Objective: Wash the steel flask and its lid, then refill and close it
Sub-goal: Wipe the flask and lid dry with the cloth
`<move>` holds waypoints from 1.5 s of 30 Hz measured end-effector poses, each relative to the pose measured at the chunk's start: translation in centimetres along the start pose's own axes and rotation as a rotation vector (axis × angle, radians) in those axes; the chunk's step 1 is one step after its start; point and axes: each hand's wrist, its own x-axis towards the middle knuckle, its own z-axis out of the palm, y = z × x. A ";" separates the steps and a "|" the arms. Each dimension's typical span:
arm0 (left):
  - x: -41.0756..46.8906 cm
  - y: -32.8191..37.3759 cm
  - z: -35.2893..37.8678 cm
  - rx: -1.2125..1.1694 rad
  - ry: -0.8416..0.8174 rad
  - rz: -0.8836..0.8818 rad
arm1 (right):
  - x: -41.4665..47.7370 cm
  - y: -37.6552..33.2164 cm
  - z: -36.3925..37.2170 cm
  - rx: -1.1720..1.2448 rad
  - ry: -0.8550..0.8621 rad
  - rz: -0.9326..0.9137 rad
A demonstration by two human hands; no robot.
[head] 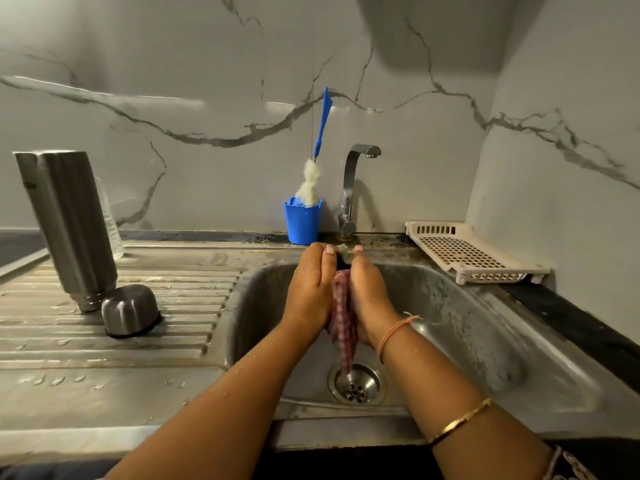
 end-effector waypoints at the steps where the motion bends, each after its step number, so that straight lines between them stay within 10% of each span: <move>1: -0.1 0.5 0.2 -0.068 0.018 0.010 | 0.3 0.0 -0.4 0.084 0.007 0.042; 7: 0.0 0.0 0.4 0.170 -0.147 -0.083 | 1.0 0.6 -1.4 0.053 0.115 0.150; 17: -0.5 -0.4 0.4 0.238 -0.418 0.090 | 1.4 -0.6 -3.9 -0.616 0.415 -0.254; 23: -0.5 -0.3 -0.4 0.408 -0.220 0.186 | 0.4 -0.5 -3.1 -0.950 0.425 -0.674; 32: -0.4 0.2 -0.7 0.196 -0.302 0.066 | 0.9 -1.5 -4.4 0.094 -0.087 0.111; 40: -0.5 -0.2 -0.7 0.750 -0.224 0.212 | -0.2 -0.6 -2.6 -0.846 0.164 -0.442; 45: -0.5 0.7 -0.8 0.446 -0.134 0.189 | 0.6 -1.1 -2.8 -0.491 0.148 -0.307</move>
